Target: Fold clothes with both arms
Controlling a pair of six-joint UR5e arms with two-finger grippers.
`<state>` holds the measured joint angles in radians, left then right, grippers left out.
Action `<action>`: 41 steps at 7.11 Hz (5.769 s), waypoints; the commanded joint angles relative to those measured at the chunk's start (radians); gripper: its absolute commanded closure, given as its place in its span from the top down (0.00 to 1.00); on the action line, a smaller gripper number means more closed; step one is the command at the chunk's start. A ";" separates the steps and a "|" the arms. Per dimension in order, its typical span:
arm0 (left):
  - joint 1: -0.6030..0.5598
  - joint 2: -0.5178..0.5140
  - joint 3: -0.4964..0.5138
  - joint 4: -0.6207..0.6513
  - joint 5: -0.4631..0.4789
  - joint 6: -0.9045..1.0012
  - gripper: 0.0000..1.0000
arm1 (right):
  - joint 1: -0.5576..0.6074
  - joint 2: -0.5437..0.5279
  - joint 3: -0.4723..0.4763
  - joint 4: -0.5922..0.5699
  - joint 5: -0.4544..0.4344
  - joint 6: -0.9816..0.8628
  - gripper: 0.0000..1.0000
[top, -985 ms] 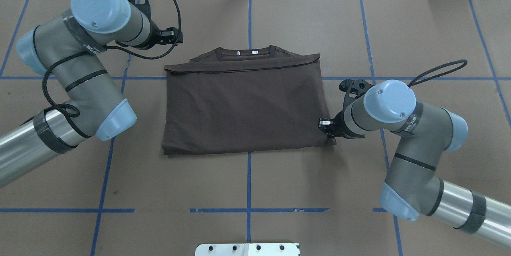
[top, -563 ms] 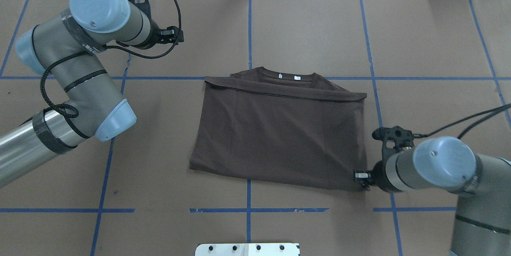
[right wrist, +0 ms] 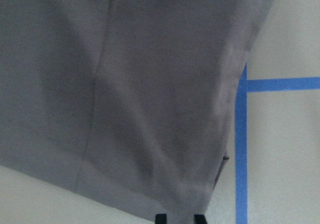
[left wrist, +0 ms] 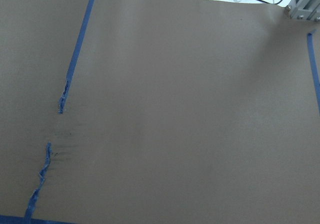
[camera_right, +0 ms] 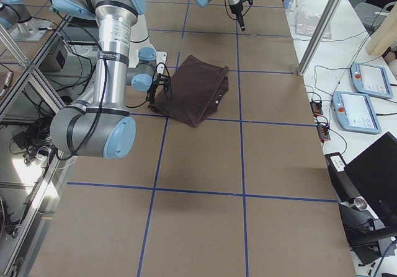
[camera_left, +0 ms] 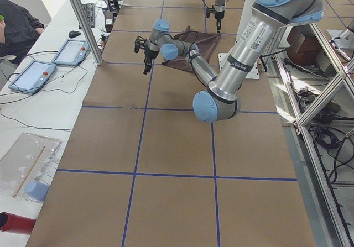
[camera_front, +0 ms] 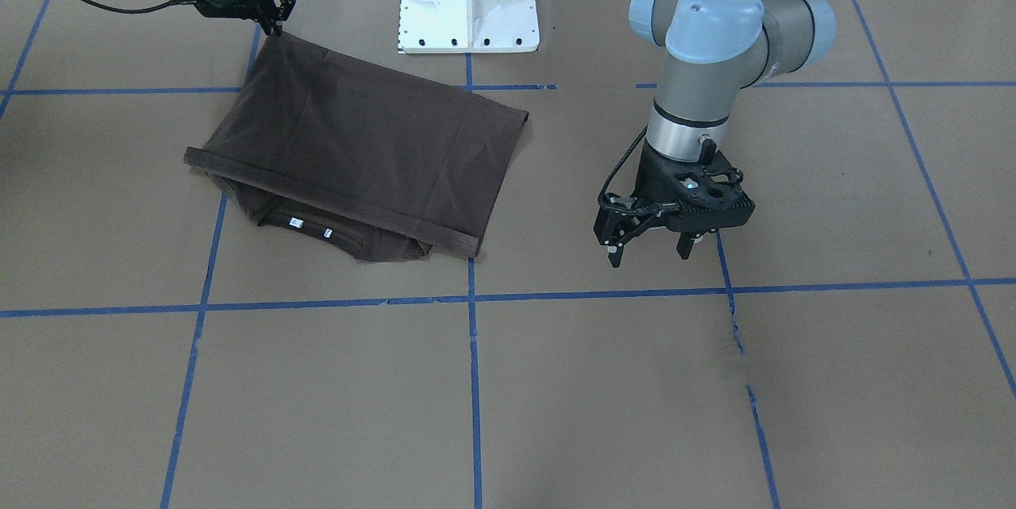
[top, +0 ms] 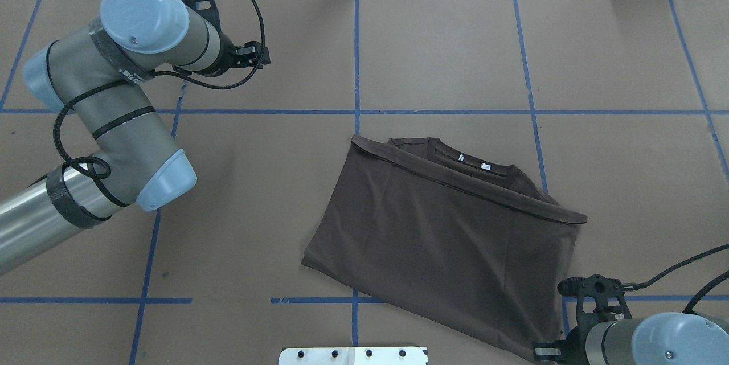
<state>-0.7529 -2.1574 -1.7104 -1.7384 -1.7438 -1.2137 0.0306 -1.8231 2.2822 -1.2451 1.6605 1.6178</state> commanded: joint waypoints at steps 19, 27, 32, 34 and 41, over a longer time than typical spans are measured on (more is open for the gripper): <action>0.319 0.031 -0.043 0.025 0.075 -0.565 0.00 | 0.451 0.192 -0.030 -0.005 0.240 -0.200 1.00; 0.058 -0.331 0.718 -0.521 0.145 -0.228 0.00 | 0.462 0.257 -0.046 -0.011 0.237 -0.199 1.00; -0.039 -0.280 0.604 -0.390 -0.015 0.003 1.00 | 0.488 0.494 -0.142 -0.280 0.237 -0.269 1.00; -0.039 -0.156 0.293 -0.137 -0.064 0.017 1.00 | 0.454 0.652 -0.241 -0.440 0.219 -0.373 1.00; -0.031 -0.038 0.002 0.040 -0.097 0.060 1.00 | 0.327 0.699 -0.397 -0.436 0.099 -0.532 1.00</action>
<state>-0.7840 -2.1959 -1.7073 -1.6998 -1.8399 -1.1534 0.3583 -1.1271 1.9052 -1.6843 1.7590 1.0978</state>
